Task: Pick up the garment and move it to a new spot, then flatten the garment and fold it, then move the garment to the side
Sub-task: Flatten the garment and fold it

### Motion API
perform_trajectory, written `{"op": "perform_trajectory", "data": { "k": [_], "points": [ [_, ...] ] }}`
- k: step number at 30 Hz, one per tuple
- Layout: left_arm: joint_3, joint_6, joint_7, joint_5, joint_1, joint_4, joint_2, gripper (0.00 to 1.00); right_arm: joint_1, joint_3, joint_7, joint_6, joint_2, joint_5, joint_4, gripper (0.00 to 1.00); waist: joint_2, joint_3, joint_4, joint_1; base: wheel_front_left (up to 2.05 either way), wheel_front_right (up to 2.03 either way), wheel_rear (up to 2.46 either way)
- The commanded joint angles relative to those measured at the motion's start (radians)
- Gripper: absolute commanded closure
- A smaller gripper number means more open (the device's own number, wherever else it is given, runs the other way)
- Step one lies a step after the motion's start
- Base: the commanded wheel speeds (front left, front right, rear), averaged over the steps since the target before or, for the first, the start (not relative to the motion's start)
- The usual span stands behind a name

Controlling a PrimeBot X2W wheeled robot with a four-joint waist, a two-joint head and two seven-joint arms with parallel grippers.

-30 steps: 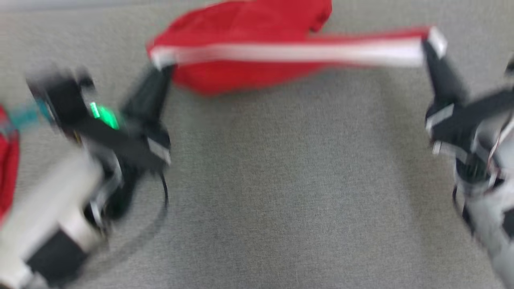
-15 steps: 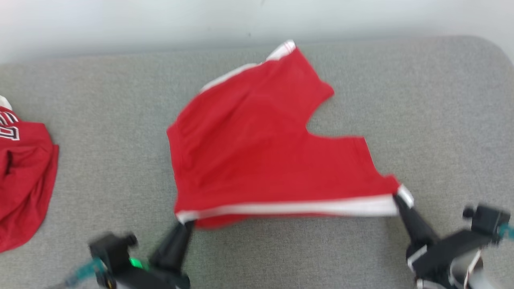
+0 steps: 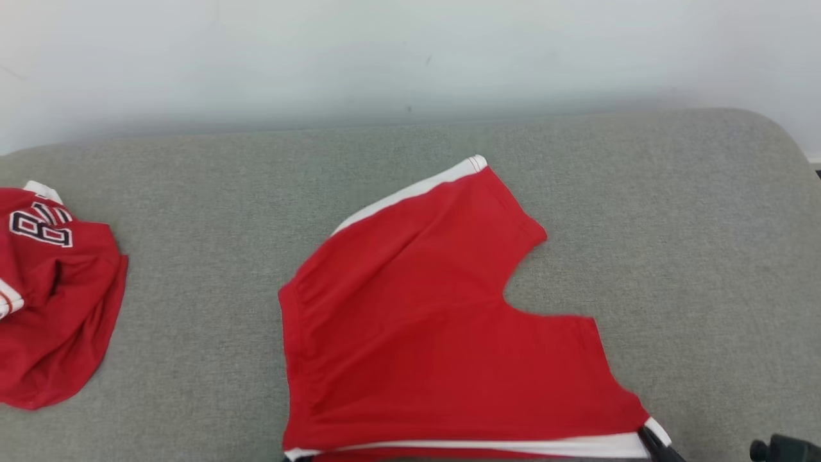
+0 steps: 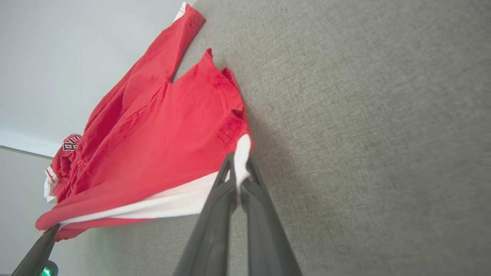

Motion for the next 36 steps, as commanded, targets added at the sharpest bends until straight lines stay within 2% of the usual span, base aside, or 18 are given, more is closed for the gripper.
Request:
{"op": "perform_trajectory", "data": {
  "k": [1,8,12,17,21,28,29,36],
  "points": [
    [0.012,0.005,-0.007,0.008,0.02,0.002,0.01,1.0,0.018,-0.02,-0.002,-0.003,-0.004,0.005,0.003,1.0,0.0002,-0.006,0.008,0.0002,0.0,0.0,0.0],
    [-0.003,0.004,-0.007,0.038,0.033,-0.014,-0.019,1.0,0.04,-0.069,0.028,-0.003,0.015,-0.034,-0.036,1.0,0.0002,-0.026,0.021,0.0002,0.0,0.0,0.0],
    [0.0,0.004,-0.007,0.062,0.003,-0.033,-0.022,1.0,-0.02,-0.107,0.058,-0.003,0.012,-0.071,-0.06,1.0,0.0002,-0.027,0.025,0.0002,0.0,0.0,0.0],
    [-0.01,0.004,-0.006,0.081,-0.065,-0.058,0.006,1.0,-0.139,-0.165,0.099,-0.003,0.026,-0.119,-0.065,1.0,0.0002,-0.01,0.048,0.0002,0.0,0.0,0.0],
    [-0.021,0.004,-0.007,0.072,-0.153,-0.065,0.034,1.0,-0.261,-0.205,0.147,-0.003,0.05,-0.143,-0.028,1.0,0.0002,0.014,0.076,0.0002,0.0,0.0,0.0],
    [-0.055,0.003,-0.006,0.024,-0.316,-0.043,0.057,1.0,-0.529,-0.179,0.228,-0.003,0.09,-0.206,0.087,1.0,0.0002,0.082,0.105,0.0002,0.0,0.0,0.0],
    [-0.055,0.003,-0.006,0.024,-0.316,-0.043,0.057,1.0,-0.529,-0.179,0.228,-0.003,0.09,-0.206,0.087,1.0,0.0002,0.082,0.105,0.0002,0.0,0.0,0.0],
    [-0.085,0.003,-0.006,-0.061,-0.479,0.062,0.025,1.0,-0.797,-0.132,0.258,-0.003,0.116,-0.295,0.285,1.0,0.0002,0.167,0.142,0.0002,0.0,0.0,0.0]
  ]
}}
